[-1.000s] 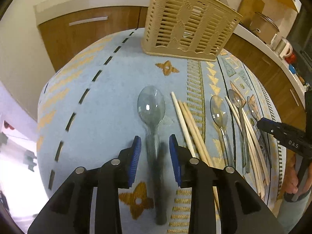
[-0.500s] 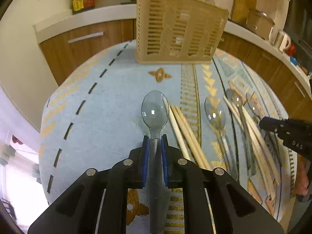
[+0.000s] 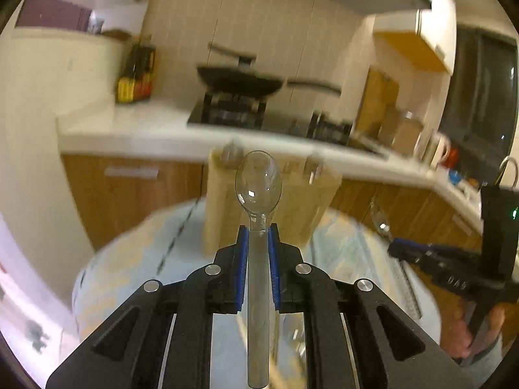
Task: Organize utensils
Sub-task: 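Carry the left tool's spoon into the beige basket while the right tool drops its spoon in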
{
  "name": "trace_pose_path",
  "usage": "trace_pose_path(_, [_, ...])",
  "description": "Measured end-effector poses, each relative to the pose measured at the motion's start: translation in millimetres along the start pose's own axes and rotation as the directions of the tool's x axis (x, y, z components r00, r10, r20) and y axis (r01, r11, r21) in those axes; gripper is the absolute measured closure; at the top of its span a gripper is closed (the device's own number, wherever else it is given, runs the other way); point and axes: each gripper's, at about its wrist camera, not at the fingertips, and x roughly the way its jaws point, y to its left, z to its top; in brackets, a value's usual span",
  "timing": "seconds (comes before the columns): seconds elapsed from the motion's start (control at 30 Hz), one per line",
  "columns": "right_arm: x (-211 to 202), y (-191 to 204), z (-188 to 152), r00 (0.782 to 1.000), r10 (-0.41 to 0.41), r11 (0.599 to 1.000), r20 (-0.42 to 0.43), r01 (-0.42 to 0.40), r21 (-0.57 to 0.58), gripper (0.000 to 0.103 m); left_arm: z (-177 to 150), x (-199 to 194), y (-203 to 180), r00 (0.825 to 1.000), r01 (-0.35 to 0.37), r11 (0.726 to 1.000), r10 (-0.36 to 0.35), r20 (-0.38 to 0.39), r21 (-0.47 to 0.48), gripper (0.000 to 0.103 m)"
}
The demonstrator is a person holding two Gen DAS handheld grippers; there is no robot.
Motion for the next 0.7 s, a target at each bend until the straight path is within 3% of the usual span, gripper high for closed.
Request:
trace_pose_path(0.13, [-3,5,37,0.993,0.036,0.999,0.111,-0.034,-0.018,0.093,36,10,-6,0.996,0.039,0.999,-0.039,0.085,0.001,0.093])
trace_pose_path(0.37, [20,-4,108,0.959,0.032,0.999,0.282,-0.041,0.024,0.093,91,53,1,0.979,0.103,0.993,-0.092,0.182,-0.051,0.093])
trace_pose_path(0.53, [59,-15,141,0.953,0.006,0.999,0.304,-0.02,0.044,0.093,106,88,16,0.978,0.096,0.992,-0.078,0.194,-0.083,0.093])
trace_pose_path(0.7, [98,-21,148,0.952,-0.04,0.999,0.302,0.028,0.041,0.093,104,115,25,0.98,0.059,0.995,-0.041,0.197,-0.084,0.093])
